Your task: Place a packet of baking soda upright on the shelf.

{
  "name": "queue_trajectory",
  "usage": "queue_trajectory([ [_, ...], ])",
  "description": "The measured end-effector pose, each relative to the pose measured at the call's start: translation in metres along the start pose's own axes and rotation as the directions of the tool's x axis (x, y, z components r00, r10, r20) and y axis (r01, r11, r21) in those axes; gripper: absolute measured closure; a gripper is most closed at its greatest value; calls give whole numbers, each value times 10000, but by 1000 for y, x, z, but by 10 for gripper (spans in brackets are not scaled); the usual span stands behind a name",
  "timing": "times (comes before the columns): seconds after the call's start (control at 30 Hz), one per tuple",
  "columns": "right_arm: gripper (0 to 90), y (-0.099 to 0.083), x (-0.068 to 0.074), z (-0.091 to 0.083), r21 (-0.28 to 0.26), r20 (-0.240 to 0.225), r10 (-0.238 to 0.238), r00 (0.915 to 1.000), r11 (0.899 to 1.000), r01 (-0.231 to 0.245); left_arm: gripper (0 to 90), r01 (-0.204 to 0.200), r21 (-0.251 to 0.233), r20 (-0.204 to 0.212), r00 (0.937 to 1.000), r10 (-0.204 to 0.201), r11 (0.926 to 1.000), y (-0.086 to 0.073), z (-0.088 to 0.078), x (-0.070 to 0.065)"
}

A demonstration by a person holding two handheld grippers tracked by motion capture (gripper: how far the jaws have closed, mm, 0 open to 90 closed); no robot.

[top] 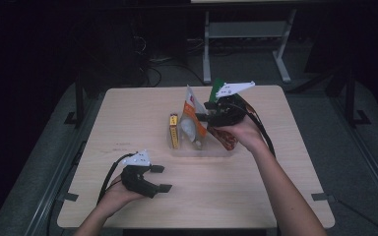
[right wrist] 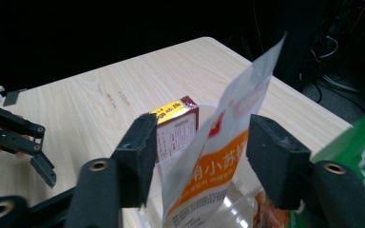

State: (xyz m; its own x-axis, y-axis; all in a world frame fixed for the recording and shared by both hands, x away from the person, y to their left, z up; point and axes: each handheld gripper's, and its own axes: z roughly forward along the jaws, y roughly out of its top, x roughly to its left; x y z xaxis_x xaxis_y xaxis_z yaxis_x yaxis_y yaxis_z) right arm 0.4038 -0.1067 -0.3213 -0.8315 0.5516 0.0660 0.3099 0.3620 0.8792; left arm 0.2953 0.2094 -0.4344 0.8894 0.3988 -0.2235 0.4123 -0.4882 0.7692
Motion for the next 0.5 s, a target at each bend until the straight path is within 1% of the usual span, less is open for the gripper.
queue_trajectory([
  [0.03,410,-1,1,-2,11,-20,16,10000,10000,-16,203,-6,10,-1,10000,6,10000,0,0,0],
  [0.07,402,-2,1,-4,15,-30,-35,10000,10000,35,203,69,6,11,10000,-69,10000,0,0,-1],
  [0.17,383,-6,4,-9,153,3,-71,10000,9999,71,200,8,1,-35,10000,-8,10000,0,1,-1],
  [0.2,382,-8,6,-12,94,56,-91,9999,9999,90,200,-41,42,-52,10000,41,10000,1,1,-1],
  [0.3,379,-13,10,-19,-51,16,-26,10000,10000,26,200,-116,71,-46,9999,117,9999,0,2,-1],
  [0.37,379,-18,12,-23,-93,27,0,10000,10000,1,200,-99,125,-21,9999,99,9999,0,3,-1],
  [0.47,376,-26,16,-28,-95,9,-29,10000,10000,29,200,-160,125,-22,9999,160,9998,0,3,-2],
  [0.5,370,-29,17,-29,-94,31,-18,10000,10000,18,200,-193,197,-31,9998,194,9996,0,3,-2],
])
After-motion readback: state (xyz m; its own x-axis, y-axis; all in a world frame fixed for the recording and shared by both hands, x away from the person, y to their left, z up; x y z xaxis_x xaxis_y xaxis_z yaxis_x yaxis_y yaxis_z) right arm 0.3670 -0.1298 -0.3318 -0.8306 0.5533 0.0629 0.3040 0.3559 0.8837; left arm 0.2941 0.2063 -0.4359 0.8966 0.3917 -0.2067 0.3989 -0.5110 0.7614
